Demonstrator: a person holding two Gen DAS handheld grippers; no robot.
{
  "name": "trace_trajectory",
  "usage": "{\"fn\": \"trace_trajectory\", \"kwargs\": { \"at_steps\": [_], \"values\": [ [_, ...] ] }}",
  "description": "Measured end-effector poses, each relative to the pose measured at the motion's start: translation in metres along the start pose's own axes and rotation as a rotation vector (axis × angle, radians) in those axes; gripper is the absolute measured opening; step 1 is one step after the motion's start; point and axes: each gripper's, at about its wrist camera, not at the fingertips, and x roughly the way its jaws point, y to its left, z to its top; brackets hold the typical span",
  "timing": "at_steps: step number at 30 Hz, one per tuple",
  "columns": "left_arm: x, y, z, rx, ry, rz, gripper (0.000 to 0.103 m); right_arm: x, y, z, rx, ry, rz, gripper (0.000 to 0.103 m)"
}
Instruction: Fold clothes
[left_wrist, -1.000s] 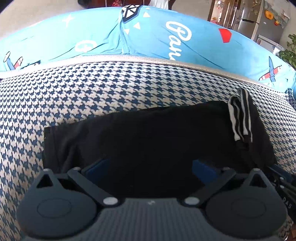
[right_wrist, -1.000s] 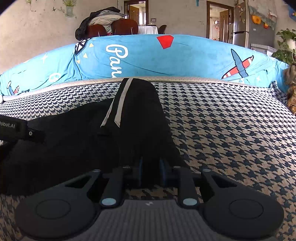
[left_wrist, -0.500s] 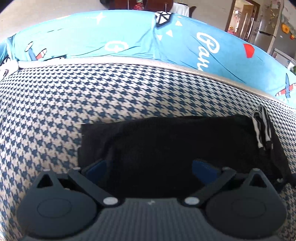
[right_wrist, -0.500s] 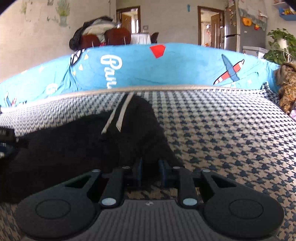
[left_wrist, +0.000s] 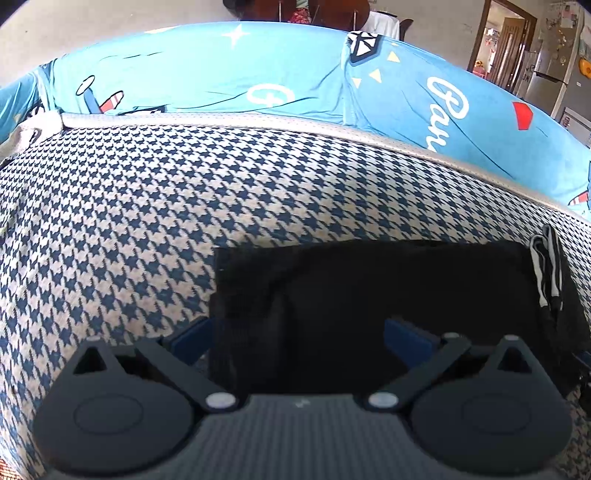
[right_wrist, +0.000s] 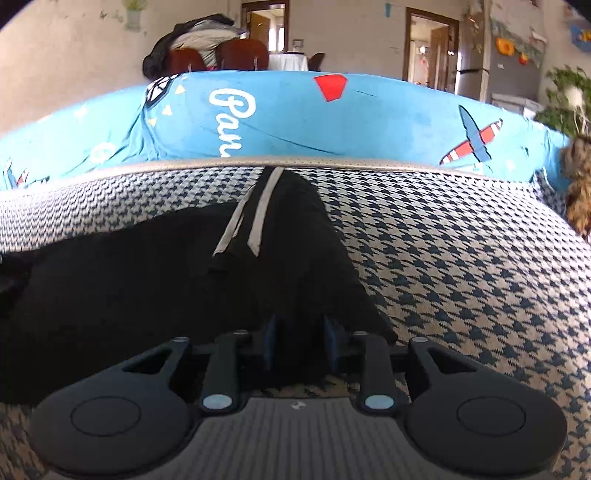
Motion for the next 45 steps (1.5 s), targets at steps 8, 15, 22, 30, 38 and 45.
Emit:
{"fn": "trace_trajectory", "kwargs": {
  "at_steps": [8,15,22,30,38,45],
  "values": [
    [0.002,0.022,-0.003,-0.03,0.032,0.024,0.103,-0.01,0.005,-0.003,0.006,-0.002,0.004,0.031],
    [0.004,0.035,-0.004,-0.06,0.073,-0.012,0.103,-0.029,0.016,-0.003,0.037,-0.045,0.137,0.032],
    [0.006,0.042,-0.004,-0.071,0.096,-0.074,0.103,-0.039,0.053,-0.01,-0.089,-0.053,0.32,0.032],
    [0.002,0.057,-0.002,-0.101,0.101,-0.082,0.103,-0.053,0.111,-0.027,-0.269,-0.04,0.568,0.032],
    [0.001,0.066,-0.002,-0.126,0.122,-0.087,0.103,-0.06,0.157,-0.044,-0.435,-0.037,0.672,0.037],
    [-0.002,0.068,-0.001,-0.138,0.116,-0.105,0.103,-0.066,0.185,-0.057,-0.596,-0.079,0.684,0.049]
  ]
}}
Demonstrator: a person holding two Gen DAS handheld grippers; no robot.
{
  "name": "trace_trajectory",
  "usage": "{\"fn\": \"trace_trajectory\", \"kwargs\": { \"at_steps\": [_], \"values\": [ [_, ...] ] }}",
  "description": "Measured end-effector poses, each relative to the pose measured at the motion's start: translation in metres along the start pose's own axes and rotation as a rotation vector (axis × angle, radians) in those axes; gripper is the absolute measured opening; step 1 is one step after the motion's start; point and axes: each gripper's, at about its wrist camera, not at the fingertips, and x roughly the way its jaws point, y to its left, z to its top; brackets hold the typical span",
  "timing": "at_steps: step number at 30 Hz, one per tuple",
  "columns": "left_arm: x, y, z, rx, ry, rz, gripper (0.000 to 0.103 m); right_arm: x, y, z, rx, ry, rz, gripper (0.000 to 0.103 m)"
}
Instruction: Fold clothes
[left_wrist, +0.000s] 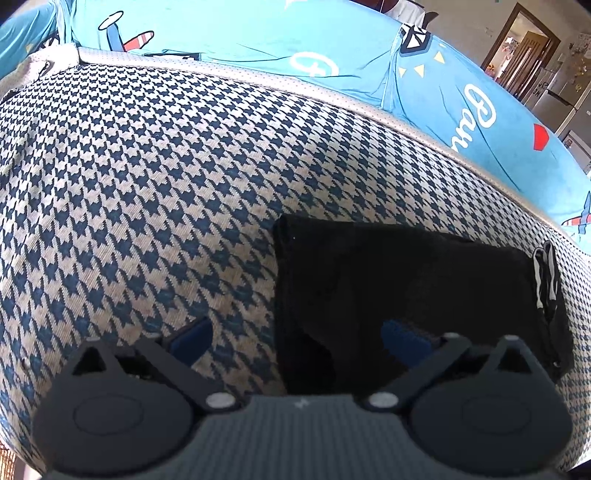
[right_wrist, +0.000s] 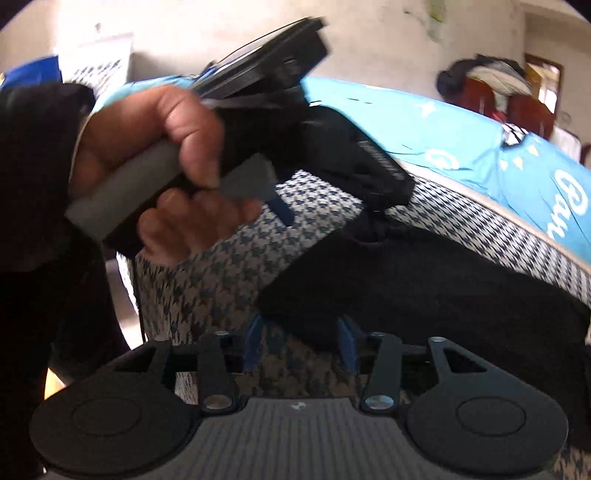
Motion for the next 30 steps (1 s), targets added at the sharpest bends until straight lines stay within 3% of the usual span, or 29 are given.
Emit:
{"fn": "trace_trajectory", "kwargs": {
  "at_steps": [10,13,14,16,19,30],
  "values": [
    [-0.006,0.012,0.008,-0.078,-0.002,-0.033,0.103,0.032,0.026,-0.003,-0.198,0.022,-0.054,0.054],
    [-0.004,0.015,0.008,-0.096,0.013,-0.047,0.103,0.037,0.022,-0.003,-0.159,0.017,-0.054,0.049],
    [-0.003,0.016,0.008,-0.102,0.018,-0.052,0.103,0.038,0.02,-0.003,-0.145,0.016,-0.044,0.036],
    [-0.002,0.017,0.008,-0.109,0.026,-0.059,0.103,0.037,0.018,-0.003,-0.13,0.017,-0.044,0.021],
    [-0.001,0.018,0.007,-0.115,0.035,-0.076,0.103,0.031,0.008,0.0,-0.085,0.011,-0.038,0.008],
    [0.011,0.012,0.001,-0.12,0.093,-0.181,0.103,-0.002,-0.046,0.009,0.243,-0.054,0.097,0.007]
  ]
}}
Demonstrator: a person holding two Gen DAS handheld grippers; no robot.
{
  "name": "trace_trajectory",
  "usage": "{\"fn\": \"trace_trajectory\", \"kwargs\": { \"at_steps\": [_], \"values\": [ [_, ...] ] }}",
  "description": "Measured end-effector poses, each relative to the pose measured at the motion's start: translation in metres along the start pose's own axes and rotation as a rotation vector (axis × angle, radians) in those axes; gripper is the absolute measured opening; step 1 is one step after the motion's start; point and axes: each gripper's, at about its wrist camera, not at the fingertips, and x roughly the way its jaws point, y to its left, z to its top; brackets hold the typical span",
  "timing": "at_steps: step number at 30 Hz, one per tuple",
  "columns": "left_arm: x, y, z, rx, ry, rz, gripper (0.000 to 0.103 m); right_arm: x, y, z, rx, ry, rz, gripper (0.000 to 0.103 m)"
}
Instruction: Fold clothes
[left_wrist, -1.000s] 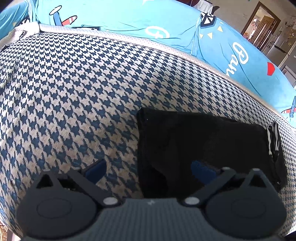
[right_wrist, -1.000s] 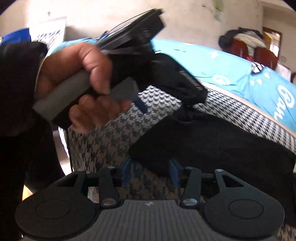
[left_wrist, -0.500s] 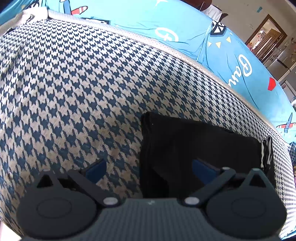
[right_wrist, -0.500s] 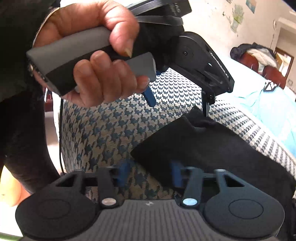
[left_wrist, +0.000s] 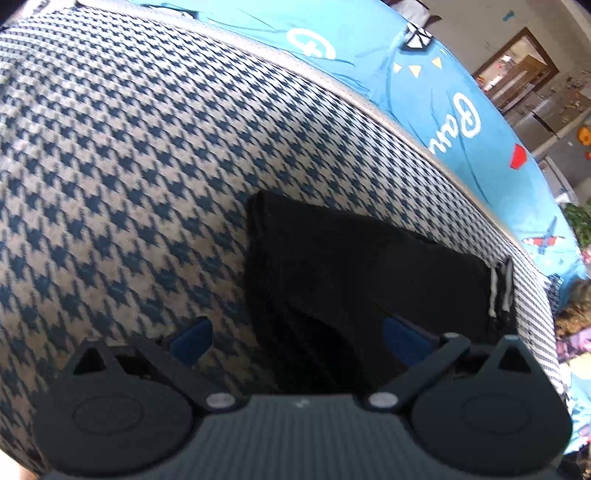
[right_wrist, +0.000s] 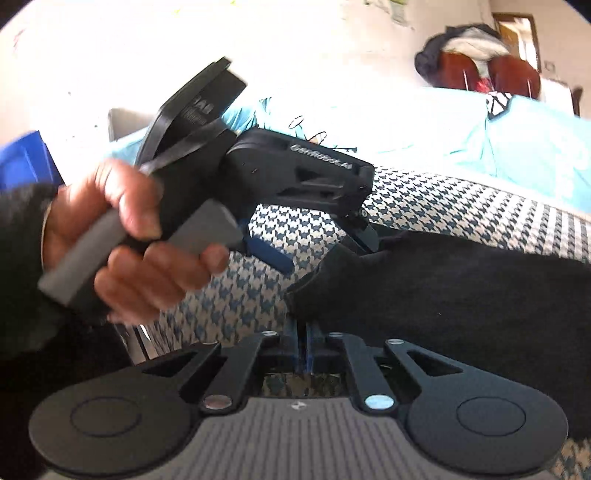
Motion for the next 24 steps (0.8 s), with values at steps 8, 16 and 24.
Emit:
{"fn": "trace_trajectory", "kwargs": {
  "at_steps": [8,16,24],
  "values": [
    [0.011,-0.007,-0.006,0.045,0.019,-0.016,0.103,0.01,0.008,-0.007,-0.056,0.046,-0.018,0.007],
    [0.012,-0.003,-0.006,0.023,0.021,-0.054,0.103,0.002,-0.01,0.001,0.046,0.016,0.037,0.007],
    [0.014,-0.003,-0.008,0.008,0.018,-0.06,0.103,-0.019,-0.019,0.006,0.065,-0.01,0.079,0.007]
  ]
}}
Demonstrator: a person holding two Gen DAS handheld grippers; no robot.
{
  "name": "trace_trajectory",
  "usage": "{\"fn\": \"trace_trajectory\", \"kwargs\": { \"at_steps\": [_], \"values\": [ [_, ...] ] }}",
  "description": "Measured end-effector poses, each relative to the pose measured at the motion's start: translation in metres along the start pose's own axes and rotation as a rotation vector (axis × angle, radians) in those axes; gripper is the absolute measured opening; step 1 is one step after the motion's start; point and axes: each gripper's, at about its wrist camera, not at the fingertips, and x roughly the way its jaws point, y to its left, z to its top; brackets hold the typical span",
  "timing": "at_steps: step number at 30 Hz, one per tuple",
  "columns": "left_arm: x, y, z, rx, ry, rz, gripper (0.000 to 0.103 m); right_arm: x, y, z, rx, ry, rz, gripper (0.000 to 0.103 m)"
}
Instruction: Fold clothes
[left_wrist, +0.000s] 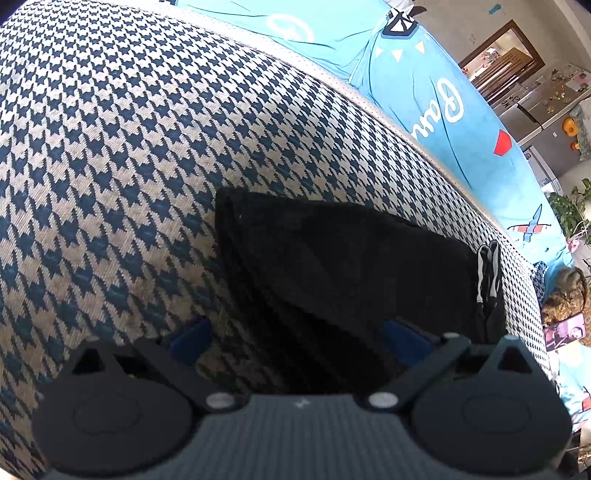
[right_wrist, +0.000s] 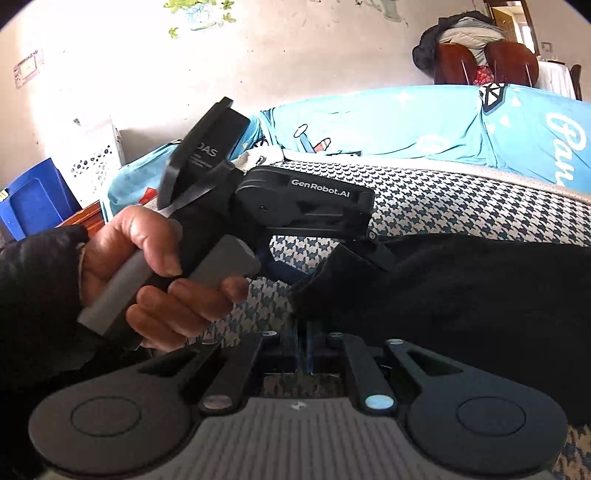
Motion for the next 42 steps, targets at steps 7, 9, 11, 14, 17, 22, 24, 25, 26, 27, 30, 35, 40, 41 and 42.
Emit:
{"fn": "trace_trajectory", "kwargs": {
  "at_steps": [7,9,11,14,17,22,24,25,26,27,30,35,40,41,42],
  "values": [
    [0.01,-0.005,0.002,0.024,-0.028,-0.017,0.093,0.007,0.004,-0.007,-0.02,0.029,0.012,0.007],
    [0.012,-0.005,0.004,0.022,-0.035,-0.03,0.085,0.01,0.005,-0.007,-0.025,0.032,0.014,0.007],
    [0.016,-0.002,0.007,0.007,-0.042,-0.041,0.077,0.007,0.006,-0.01,-0.035,0.038,0.009,0.007],
    [0.018,0.004,0.01,-0.024,-0.06,-0.046,0.061,0.008,0.006,-0.013,-0.035,0.046,0.003,0.007],
    [0.016,0.01,0.013,-0.063,-0.078,-0.046,0.05,0.012,0.008,-0.016,-0.043,0.054,-0.02,0.007],
    [0.013,0.017,0.014,-0.1,-0.105,-0.033,0.047,0.018,0.017,-0.022,-0.112,0.071,-0.063,0.007],
    [0.012,0.019,0.014,-0.102,-0.107,-0.032,0.047,0.021,0.018,-0.025,-0.124,0.077,-0.08,0.007],
    [0.013,0.019,0.014,-0.101,-0.106,-0.032,0.047,0.022,0.019,-0.026,-0.133,0.081,-0.092,0.008],
    [0.013,0.019,0.014,-0.1,-0.106,-0.031,0.047,0.024,0.02,-0.028,-0.143,0.086,-0.103,0.009],
    [0.013,0.019,0.014,-0.1,-0.105,-0.031,0.047,0.024,0.021,-0.029,-0.152,0.091,-0.108,0.011],
    [0.011,0.021,0.013,-0.104,-0.103,-0.031,0.047,0.026,0.026,-0.032,-0.184,0.093,-0.119,0.025],
    [0.013,0.019,0.015,-0.101,-0.095,-0.023,0.047,0.028,0.036,-0.039,-0.261,0.084,-0.137,0.038],
    [0.014,0.019,0.016,-0.114,-0.091,-0.027,0.047,0.038,0.048,-0.045,-0.367,0.068,-0.2,0.045],
    [0.014,0.02,0.016,-0.117,-0.09,-0.028,0.047,0.041,0.049,-0.046,-0.385,0.067,-0.216,0.045],
    [0.013,0.02,0.016,-0.119,-0.089,-0.029,0.047,0.044,0.049,-0.048,-0.398,0.064,-0.235,0.045]
  ]
}}
